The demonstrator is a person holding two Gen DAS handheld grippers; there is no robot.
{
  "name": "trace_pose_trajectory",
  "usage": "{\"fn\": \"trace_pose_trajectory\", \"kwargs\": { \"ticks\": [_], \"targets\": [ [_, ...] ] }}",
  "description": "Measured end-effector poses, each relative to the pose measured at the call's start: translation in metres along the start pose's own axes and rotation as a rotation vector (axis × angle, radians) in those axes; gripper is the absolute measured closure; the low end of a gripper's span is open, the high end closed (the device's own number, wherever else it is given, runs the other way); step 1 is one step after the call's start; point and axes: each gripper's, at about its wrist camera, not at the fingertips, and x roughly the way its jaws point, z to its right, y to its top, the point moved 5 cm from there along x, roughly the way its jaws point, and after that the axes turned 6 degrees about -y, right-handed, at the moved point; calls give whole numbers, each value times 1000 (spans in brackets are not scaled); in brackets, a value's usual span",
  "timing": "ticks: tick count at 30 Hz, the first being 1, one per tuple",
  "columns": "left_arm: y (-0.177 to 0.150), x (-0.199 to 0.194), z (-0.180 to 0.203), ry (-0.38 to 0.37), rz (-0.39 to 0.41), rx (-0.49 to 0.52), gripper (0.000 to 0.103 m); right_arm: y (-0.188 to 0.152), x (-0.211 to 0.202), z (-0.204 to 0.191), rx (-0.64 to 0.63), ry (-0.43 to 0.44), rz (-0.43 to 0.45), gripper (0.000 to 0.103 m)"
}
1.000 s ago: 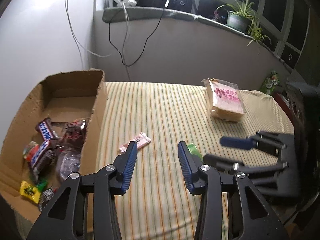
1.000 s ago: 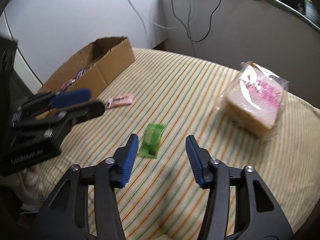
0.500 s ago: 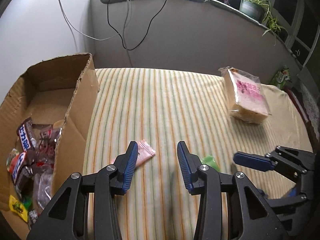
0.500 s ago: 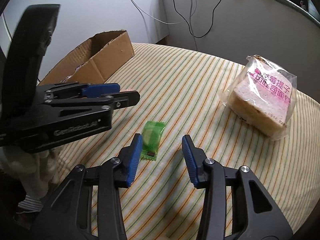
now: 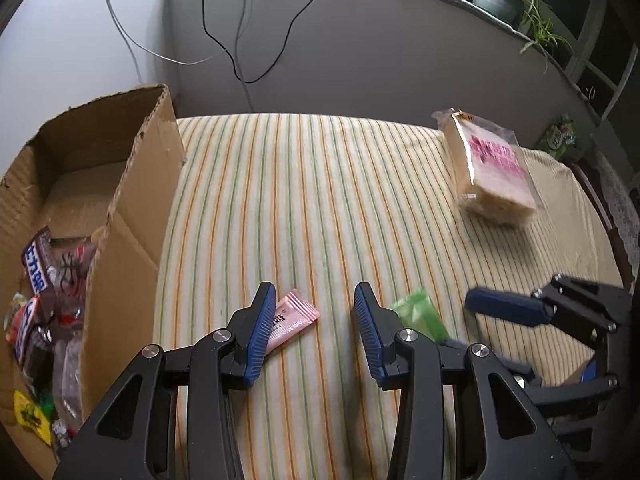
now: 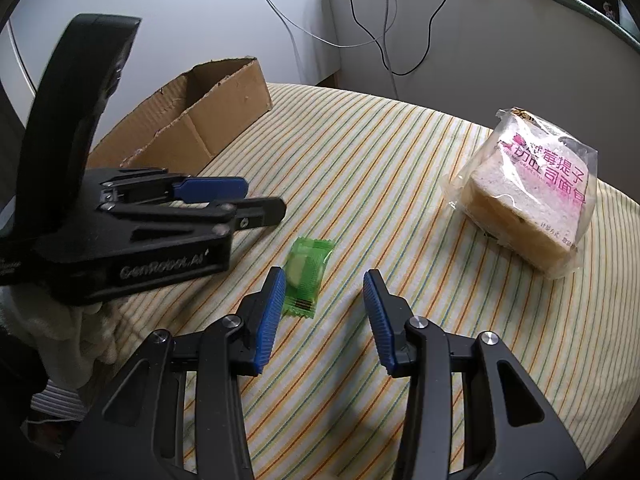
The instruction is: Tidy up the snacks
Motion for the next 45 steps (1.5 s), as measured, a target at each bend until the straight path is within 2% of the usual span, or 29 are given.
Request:
{"fn": "trace_pose_trajectory", "kwargs": {
  "ticks": [17, 21, 24, 26, 28, 34, 37, 45],
  "targets": [
    [-36, -22, 15, -17, 16, -24, 64, -2, 7, -12, -94, -24, -17, 60],
    [-45, -34, 22, 25, 42, -4, 63, 0, 6, -13, -105, -28, -13, 60],
    [-55, -44, 20, 27, 68, -46, 63, 1, 6, -13, -117, -34, -9, 60],
    [-62, -48, 19, 36, 69, -62, 63, 2, 7, -13, -120, -38, -8, 60],
    [-67, -47, 18, 14, 46, -74, 63, 4, 10, -14, -123, -34, -11, 60],
    [-64, -44, 15, 49, 57, -89, 63, 8, 9, -17, -131, -39, 0, 60],
    [-61, -38, 13, 42, 49, -96, 56, 10, 10, -20, -138, -41, -1, 60],
    [-47, -21, 14, 77, 54, -66, 58, 11, 19, -18, -141, -51, -17, 61]
  ]
}}
